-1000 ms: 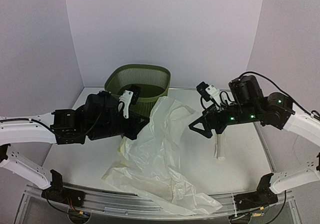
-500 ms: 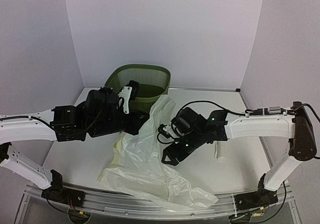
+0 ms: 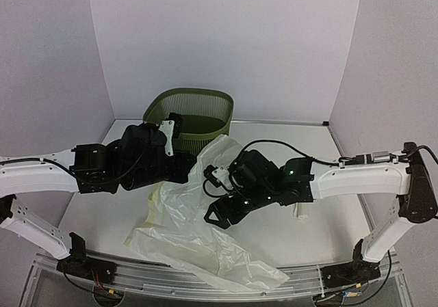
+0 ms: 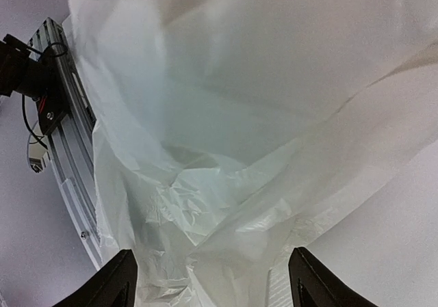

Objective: Put the trash bags into the trash bin
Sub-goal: Unfold the trash bag at the center of the board.

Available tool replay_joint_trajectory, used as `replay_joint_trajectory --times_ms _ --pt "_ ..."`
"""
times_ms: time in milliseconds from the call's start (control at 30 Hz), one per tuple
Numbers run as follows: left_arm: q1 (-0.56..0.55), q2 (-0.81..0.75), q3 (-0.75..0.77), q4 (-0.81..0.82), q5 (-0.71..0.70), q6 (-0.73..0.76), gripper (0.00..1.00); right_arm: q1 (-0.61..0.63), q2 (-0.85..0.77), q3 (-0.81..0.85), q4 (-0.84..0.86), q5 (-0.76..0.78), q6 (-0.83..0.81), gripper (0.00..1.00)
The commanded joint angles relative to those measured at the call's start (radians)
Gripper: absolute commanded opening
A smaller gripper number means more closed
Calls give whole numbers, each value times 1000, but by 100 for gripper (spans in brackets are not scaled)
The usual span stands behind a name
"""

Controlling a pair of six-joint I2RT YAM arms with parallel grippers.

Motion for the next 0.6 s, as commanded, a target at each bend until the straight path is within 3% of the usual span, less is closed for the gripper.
replay_joint_trajectory --times_ms 0,133,233,367,400,567 --pt "0 29 73 -76 -72 -70 0 51 50 0 69 0 20 73" --pt "1 35 82 -86 -95 -91 0 59 110 -1 72 76 29 64" --pt "1 33 80 -91 -117 -106 0 61 145 -8 73 109 39 51" --pt "1 29 78 -123 -158 -130 0 63 128 -27 75 184 56 5" --pt "0 28 77 -134 -172 -137 0 63 114 -34 75 202 56 1" --pt "1 31 69 -218 -283 -190 0 62 1 -82 78 251 55 0"
